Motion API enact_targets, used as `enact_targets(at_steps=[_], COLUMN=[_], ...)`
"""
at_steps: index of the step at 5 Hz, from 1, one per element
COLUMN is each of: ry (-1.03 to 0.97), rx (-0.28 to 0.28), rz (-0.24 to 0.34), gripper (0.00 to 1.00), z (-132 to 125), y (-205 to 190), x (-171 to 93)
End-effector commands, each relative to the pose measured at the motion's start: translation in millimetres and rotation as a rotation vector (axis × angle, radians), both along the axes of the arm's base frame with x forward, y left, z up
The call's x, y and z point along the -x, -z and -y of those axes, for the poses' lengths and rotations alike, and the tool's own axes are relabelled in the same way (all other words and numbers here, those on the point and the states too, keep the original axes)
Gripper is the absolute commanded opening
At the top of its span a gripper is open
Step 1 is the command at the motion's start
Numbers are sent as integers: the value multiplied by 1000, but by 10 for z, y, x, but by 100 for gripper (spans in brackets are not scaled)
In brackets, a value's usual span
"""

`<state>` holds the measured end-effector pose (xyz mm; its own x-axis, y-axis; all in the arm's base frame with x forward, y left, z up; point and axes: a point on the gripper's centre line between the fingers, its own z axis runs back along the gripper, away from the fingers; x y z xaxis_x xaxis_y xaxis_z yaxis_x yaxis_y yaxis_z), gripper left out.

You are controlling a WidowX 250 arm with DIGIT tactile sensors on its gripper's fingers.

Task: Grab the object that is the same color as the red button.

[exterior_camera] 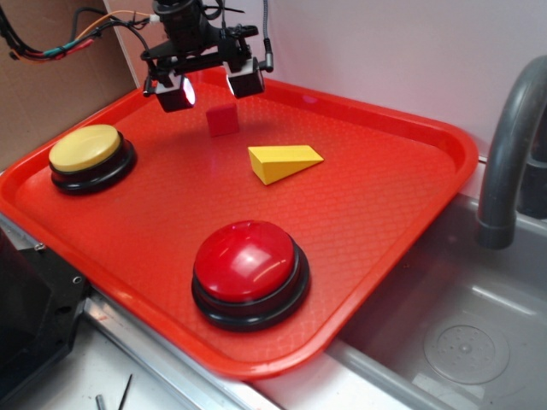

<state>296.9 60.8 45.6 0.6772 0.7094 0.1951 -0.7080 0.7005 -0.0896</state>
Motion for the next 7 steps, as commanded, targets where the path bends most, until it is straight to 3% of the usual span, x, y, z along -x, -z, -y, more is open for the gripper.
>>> enact_targets(at_steps=[1, 3, 4, 6, 7], ry=[-20, -63, -37, 101, 287], rx=[-10, -10, -10, 17, 69], rz=[4, -89, -67, -1, -39], gripper=[100, 100, 0, 0, 0], z=[-160, -184, -161, 46, 256], y=[-1, 186, 123, -378, -815], x=[-35, -114, -78, 39, 193])
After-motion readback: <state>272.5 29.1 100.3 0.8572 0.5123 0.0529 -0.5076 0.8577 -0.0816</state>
